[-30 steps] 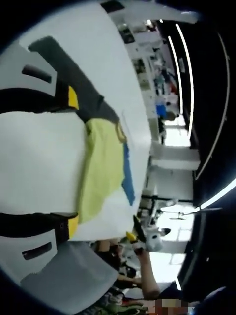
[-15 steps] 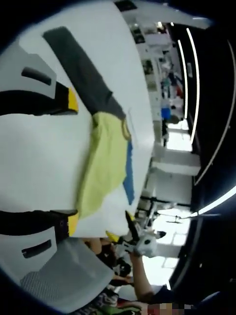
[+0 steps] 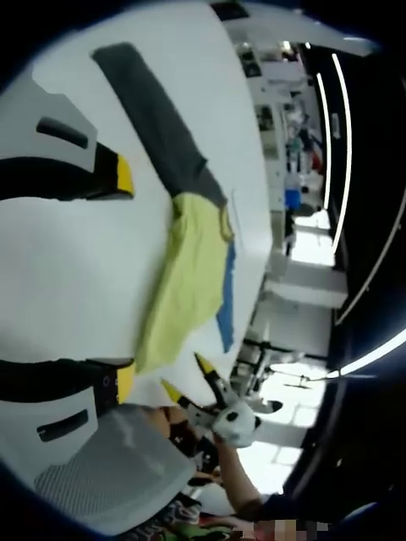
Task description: Fold the garment on the visible template until the final outline fits inside the template.
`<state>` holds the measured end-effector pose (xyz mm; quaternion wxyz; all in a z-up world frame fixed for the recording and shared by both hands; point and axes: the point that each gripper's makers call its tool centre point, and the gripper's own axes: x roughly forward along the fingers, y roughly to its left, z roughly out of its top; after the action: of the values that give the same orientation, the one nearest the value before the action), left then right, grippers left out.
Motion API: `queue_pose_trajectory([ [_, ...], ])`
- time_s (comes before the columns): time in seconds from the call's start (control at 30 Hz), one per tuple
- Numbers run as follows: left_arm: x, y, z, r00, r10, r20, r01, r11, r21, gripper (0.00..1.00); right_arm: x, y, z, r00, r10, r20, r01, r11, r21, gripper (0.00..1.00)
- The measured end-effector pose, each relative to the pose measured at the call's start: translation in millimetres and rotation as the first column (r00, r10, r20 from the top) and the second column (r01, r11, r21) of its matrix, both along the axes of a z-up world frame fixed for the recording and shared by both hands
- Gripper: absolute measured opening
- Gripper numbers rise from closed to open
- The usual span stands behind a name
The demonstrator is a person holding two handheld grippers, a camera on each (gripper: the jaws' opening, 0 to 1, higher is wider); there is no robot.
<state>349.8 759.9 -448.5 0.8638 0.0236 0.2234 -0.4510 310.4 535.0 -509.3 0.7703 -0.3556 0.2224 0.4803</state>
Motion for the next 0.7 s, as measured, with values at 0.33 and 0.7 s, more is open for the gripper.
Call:
queue_pose_trajectory([
  [0.33,-2.9,4,-7.2,0.999,0.033,-0.029,-0.034,0.999,-0.019,0.70,8,13,-3.2,0.990,0.111,0.092,-0.100,0.988,-0.114,0.30],
  [0.7,-9.5,1,-13.2,0.998,0.036,-0.049,-0.037,0.999,-0.026,0.70,10,28,0.1,0.987,0.137,0.086,-0.129,0.987,-0.092,0.00],
])
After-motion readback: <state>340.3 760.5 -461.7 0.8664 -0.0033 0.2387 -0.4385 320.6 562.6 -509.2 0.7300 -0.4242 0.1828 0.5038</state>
